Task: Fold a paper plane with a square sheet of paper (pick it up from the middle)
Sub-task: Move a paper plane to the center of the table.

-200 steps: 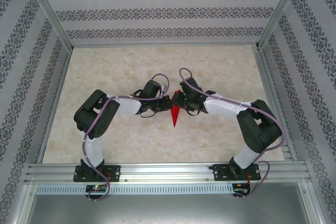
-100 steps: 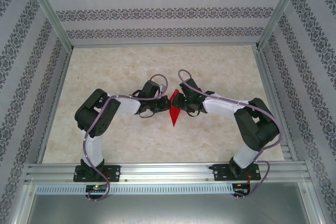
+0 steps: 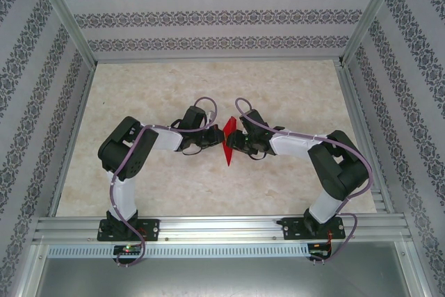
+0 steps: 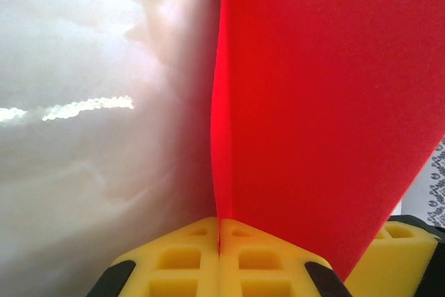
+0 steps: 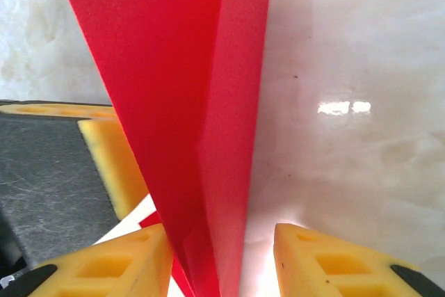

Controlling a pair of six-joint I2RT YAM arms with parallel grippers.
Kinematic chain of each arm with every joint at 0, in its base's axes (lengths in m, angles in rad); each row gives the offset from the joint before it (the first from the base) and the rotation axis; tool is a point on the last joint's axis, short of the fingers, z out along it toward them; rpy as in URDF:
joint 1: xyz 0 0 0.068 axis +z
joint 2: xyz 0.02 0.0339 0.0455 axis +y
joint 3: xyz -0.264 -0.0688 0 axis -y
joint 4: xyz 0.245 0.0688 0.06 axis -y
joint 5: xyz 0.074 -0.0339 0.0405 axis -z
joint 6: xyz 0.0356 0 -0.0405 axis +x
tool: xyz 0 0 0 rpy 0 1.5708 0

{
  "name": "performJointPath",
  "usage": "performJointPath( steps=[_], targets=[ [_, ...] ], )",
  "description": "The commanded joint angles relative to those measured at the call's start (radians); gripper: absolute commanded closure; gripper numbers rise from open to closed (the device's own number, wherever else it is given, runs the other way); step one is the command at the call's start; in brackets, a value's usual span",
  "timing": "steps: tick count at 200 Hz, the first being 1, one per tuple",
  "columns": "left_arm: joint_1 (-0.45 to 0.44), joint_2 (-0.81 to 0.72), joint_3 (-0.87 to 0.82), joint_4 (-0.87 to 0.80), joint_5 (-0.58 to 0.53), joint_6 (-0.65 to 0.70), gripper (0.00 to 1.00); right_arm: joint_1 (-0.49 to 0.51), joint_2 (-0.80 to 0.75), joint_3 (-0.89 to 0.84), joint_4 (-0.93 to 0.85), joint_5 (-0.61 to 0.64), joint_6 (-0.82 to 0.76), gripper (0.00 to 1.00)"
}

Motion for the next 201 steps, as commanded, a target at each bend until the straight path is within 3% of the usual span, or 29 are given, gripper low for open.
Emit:
performJointPath(
  steps=[1,80,201],
  targets=[
    [0.011,0.011,-0.01,0.064,0.031,-0.019,1.0,0.016,-0.014,0.001,0.039,-0.03,-0.031,0.57],
    [0.012,0.002,-0.008,0.041,0.029,0.0,1.0,0.036,-0.18,-0.019,-0.032,0.1,-0.054,0.58],
    [0.013,0.007,-0.003,0.04,0.034,-0.002,1.0,0.046,-0.04,0.039,-0.022,0.021,-0.046,0.63]
  ],
)
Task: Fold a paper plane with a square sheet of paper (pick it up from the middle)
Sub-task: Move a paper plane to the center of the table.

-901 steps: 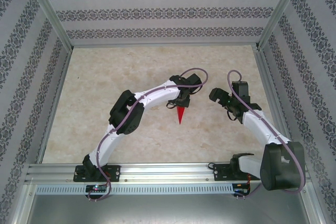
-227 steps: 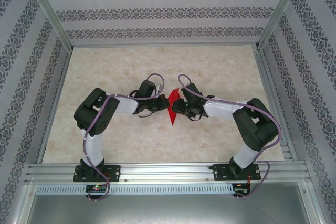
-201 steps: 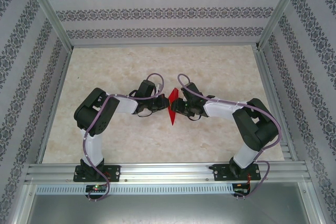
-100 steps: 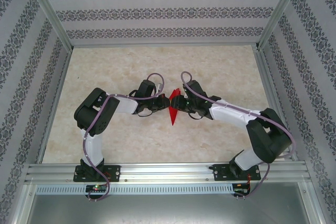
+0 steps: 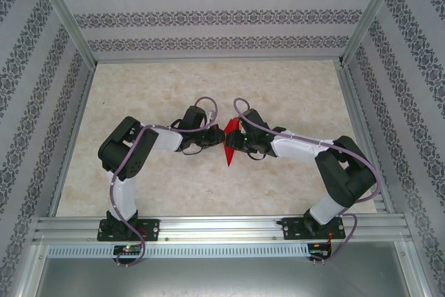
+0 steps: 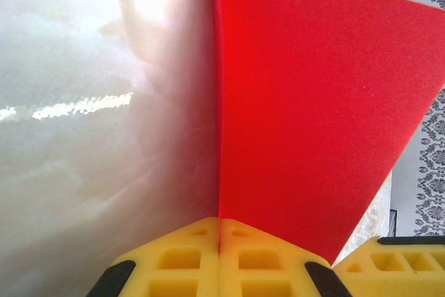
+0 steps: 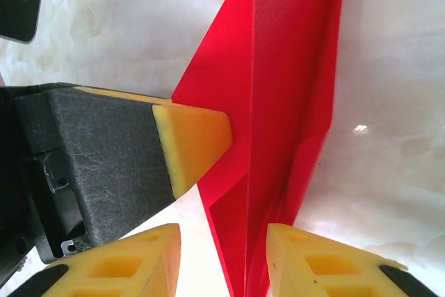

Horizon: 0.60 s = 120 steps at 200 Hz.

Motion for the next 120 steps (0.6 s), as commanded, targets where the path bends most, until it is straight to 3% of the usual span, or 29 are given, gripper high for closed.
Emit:
performJointPath(
  steps=[1,120],
  targets=[
    [0.013,0.006,-0.003,0.025,0.01,0.004,1.0,0.009,0.024,0.032,0.013,-0.028,-0.01,0.63],
    [0.023,0.01,-0.006,0.041,0.026,-0.009,1.0,0.037,0.104,0.058,-0.037,0.012,-0.013,0.61]
  ],
)
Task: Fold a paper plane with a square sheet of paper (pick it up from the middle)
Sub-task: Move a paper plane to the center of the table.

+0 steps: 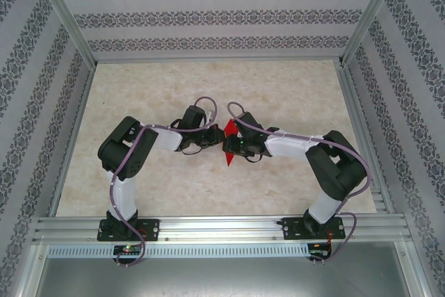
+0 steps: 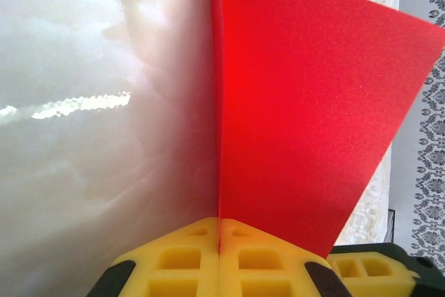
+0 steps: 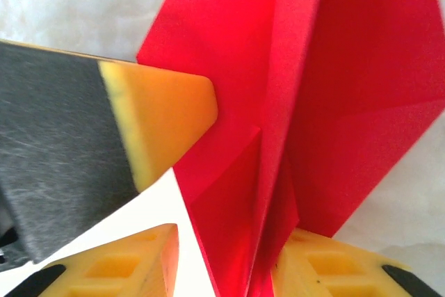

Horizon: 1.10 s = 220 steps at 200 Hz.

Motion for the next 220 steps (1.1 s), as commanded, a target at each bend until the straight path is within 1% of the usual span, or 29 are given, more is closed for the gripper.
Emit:
performJointPath(
  steps=[1,44,58,113,134,147,156,176,197,220],
  targets=[
    [0.017,0.01,-0.007,0.041,0.019,-0.009,1.0,0.01,0.023,0.033,-0.013,0.026,-0.012,0.61],
    [0.018,0.01,-0.011,0.045,0.024,-0.009,1.0,0.01,0.042,0.044,-0.011,0.056,0.007,0.63],
    [0.018,0.011,-0.013,0.048,0.024,-0.009,1.0,0.011,0.05,0.054,-0.019,0.061,0.015,0.66],
    [0.021,0.003,-0.011,0.041,0.034,-0.009,1.0,0.014,0.056,0.096,-0.103,0.116,0.021,0.83],
    [0.029,-0.015,-0.013,0.031,0.033,-0.011,0.9,0.016,0.054,0.12,-0.159,0.149,0.009,0.89],
    [0.04,-0.035,-0.017,0.014,0.03,-0.01,0.8,0.018,0.048,0.135,-0.198,0.171,-0.007,0.92],
    [0.049,-0.052,-0.021,-0.001,0.023,-0.009,0.75,0.018,0.045,0.149,-0.231,0.188,-0.015,0.92],
    [0.081,-0.101,-0.037,-0.043,-0.001,-0.002,0.65,0.02,0.026,0.175,-0.301,0.23,-0.045,0.93],
    [0.113,-0.146,-0.051,-0.097,-0.04,0.013,0.6,0.02,0.023,0.194,-0.334,0.245,-0.065,0.93],
    [0.132,-0.182,-0.066,-0.141,-0.089,0.021,0.56,0.023,0.055,0.22,-0.359,0.255,-0.073,0.93]
  ],
)
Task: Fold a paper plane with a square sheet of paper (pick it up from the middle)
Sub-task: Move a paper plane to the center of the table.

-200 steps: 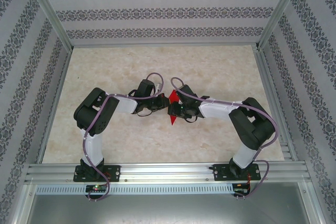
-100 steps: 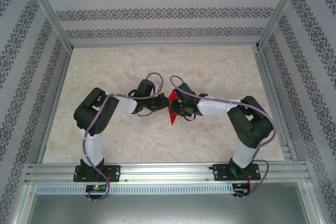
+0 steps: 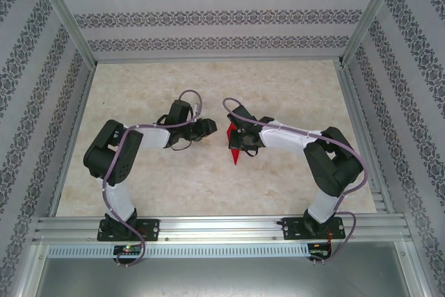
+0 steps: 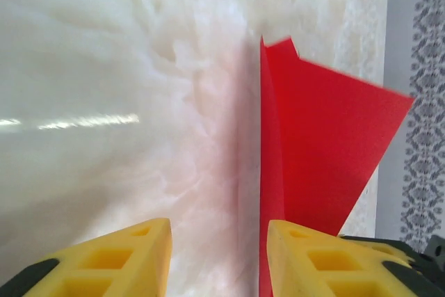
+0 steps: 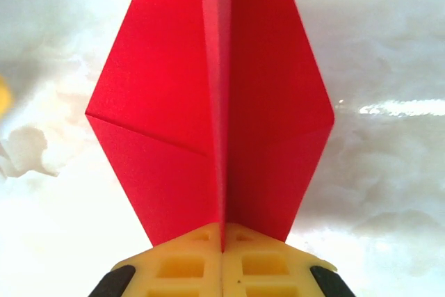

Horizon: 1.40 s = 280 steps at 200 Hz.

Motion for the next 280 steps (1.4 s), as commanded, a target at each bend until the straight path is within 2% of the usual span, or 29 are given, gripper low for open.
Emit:
performJointPath(
  steps=[1,59,92,186,231,280],
  targets=[
    [0.023,-0.054,-0.019,-0.076,-0.068,0.028,0.56,0.015,0.016,0.045,-0.063,0.053,-0.031,0.93],
    [0.032,-0.066,-0.027,-0.13,-0.135,0.041,0.45,0.027,0.088,0.108,-0.094,0.08,-0.023,0.87],
    [0.036,-0.08,-0.038,-0.144,-0.172,0.036,0.33,0.034,0.117,0.136,-0.097,0.08,-0.017,0.81],
    [0.043,-0.147,-0.045,-0.225,-0.287,0.069,0.07,0.06,0.193,0.16,-0.096,0.13,0.032,0.81],
    [0.045,-0.158,-0.045,-0.244,-0.306,0.075,0.0,0.093,0.206,0.08,-0.017,0.212,0.093,0.81],
    [0.045,-0.158,-0.044,-0.25,-0.304,0.075,0.0,0.148,0.16,0.019,0.076,0.309,0.111,0.81]
  ],
)
